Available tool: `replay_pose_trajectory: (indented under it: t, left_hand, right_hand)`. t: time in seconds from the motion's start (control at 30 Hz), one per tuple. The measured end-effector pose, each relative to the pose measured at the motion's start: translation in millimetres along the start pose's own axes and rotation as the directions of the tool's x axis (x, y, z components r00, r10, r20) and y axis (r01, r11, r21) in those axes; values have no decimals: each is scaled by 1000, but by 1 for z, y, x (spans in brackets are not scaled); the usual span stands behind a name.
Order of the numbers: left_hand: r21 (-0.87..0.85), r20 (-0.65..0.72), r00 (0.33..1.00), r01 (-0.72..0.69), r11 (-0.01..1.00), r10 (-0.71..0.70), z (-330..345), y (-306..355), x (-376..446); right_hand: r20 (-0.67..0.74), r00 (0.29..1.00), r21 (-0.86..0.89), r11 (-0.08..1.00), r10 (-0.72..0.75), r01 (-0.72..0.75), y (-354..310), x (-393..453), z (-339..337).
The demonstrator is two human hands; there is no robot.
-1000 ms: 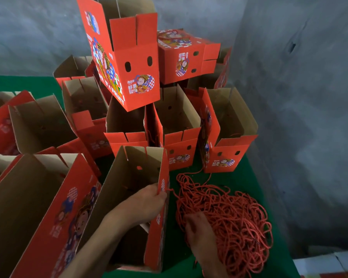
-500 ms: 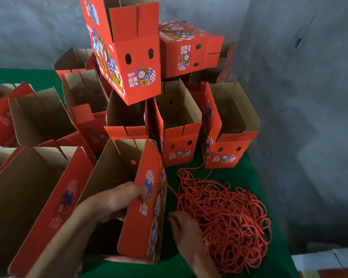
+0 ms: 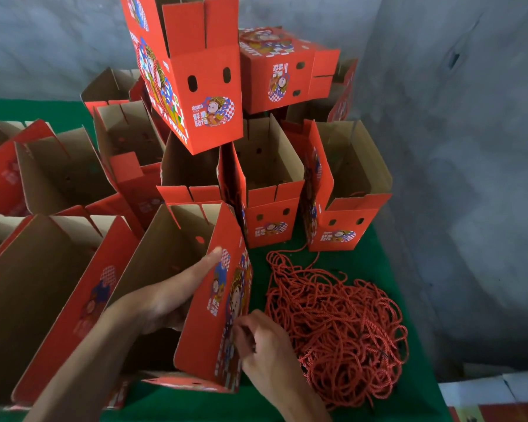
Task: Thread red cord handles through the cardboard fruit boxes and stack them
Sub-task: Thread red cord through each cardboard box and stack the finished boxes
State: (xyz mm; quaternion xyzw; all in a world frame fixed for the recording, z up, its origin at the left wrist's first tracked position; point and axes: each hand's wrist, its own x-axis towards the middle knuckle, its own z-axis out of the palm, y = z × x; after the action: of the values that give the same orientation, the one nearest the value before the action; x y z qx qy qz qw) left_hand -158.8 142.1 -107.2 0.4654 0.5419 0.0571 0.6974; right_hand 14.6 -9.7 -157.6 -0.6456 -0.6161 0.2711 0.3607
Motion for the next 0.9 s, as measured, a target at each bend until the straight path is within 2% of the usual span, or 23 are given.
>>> replay_pose_trajectory:
  t: [0.07, 0.13, 0.23, 0.33, 0.37, 0.43, 0.47, 0.5, 0.7, 0.83, 0.9]
  left_hand:
    - [-60, 61, 998, 27, 998, -24, 11, 6, -4]
    - [-44, 93, 994, 60, 997, -56, 24, 12, -10]
    - [173, 154, 986, 36, 984, -63, 40, 16, -24]
    - [370, 132, 991, -50, 928, 0, 48, 23, -33]
    - [457, 103, 994, -83, 886, 40, 52, 24, -35]
    - [697, 35, 989, -127, 705, 144, 59, 24, -35]
    - [777, 27, 983, -136, 614, 184, 62, 22, -34]
    - [813, 29, 978, -144, 564, 207, 65, 20, -34]
    - [856, 51, 971, -162, 490, 232, 61, 15, -28]
    - [863, 70, 971, -175, 474, 230, 60, 15, -28]
    - [869, 37, 970, -150, 471, 241, 59, 15, -28]
  right_hand:
    - [-7, 998, 20, 998, 59, -59, 2, 1, 0]
    - [-12, 990, 100, 985, 140, -138, 4, 1, 2]
    - [-27, 965, 254, 935, 262, -247, 6, 1, 2]
    - [-59, 950, 262, 923, 307, -282, 5, 2, 10]
    - [-73, 947, 244, 926, 312, -286, 4, 2, 14]
    - [-106, 948, 173, 945, 300, -279, 3, -1, 18]
    - [-123, 951, 148, 953, 283, -264, 5, -2, 19]
    - [-133, 955, 143, 959, 265, -246, 7, -2, 18]
    - [-130, 972, 198, 966, 196, -169, 3, -11, 20]
    - [-74, 974, 250, 950, 213, -188, 3, -15, 20]
    - [-42, 974, 266, 942, 223, -204, 1, -15, 19]
